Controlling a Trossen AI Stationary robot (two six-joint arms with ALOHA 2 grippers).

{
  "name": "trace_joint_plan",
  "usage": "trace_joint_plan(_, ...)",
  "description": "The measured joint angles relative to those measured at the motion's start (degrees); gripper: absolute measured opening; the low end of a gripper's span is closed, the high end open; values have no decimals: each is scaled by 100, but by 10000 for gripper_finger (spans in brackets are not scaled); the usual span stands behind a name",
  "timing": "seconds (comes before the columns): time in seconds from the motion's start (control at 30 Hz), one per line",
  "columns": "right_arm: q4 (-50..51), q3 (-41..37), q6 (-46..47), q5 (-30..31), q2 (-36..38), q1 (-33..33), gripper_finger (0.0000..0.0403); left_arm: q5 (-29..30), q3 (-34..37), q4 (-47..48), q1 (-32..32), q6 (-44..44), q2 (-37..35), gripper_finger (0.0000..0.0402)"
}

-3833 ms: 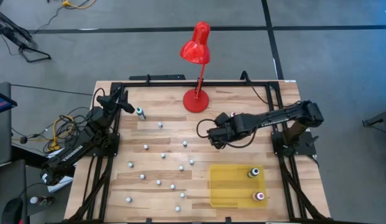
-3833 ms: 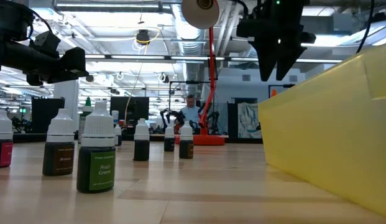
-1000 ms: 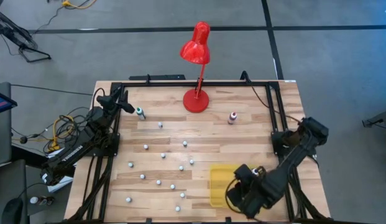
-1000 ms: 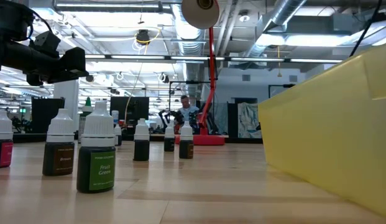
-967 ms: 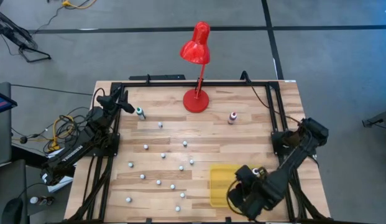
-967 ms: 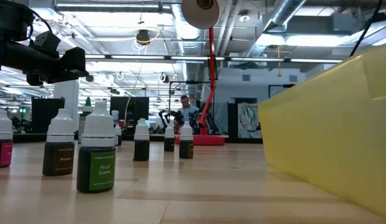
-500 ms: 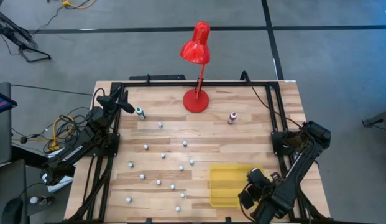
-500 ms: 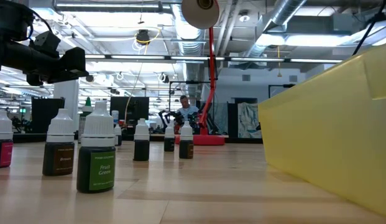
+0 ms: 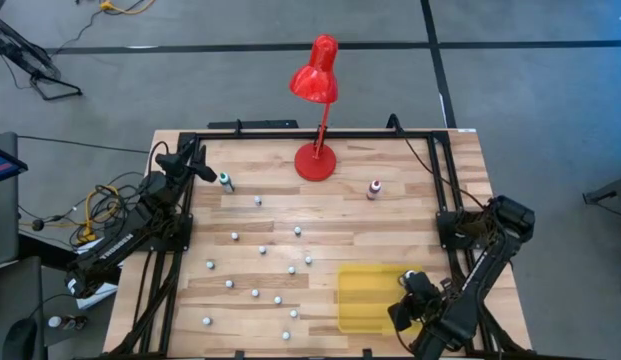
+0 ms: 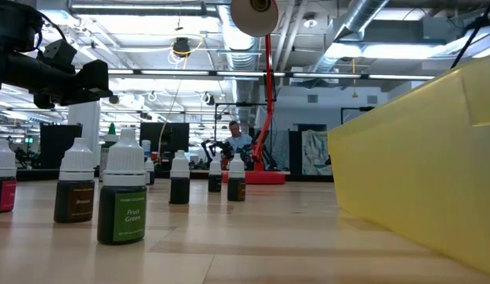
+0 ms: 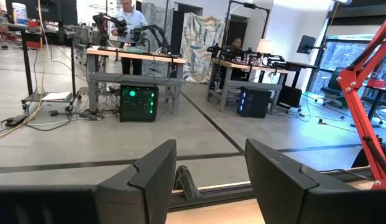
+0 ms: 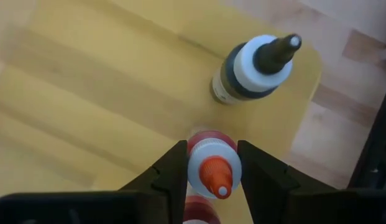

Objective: Pick & Place food coloring
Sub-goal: Put the large orange food coloring into the yellow bin, then put the large red food coloring into the yellow bin

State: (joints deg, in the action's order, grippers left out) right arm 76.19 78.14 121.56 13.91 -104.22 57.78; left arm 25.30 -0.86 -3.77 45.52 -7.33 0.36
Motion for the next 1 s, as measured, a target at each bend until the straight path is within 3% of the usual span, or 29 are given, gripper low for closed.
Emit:
trace_joint_plan(0.33,17,-53,13,18,9,-4,131,-1,0,0,0,0,1,184)
trace_joint_plan(0.7,347,151,-94,86,468,-12,244,-2,0,0,0,0,2,184)
trace_joint_plan(0.83,349,218,-330,492,857,-54,254,-1,0,0,1,0,2,184)
trace_joint_plan(1.0,245,226,-890,1758,1252,-222,255,-2,0,0,1,0,1,184)
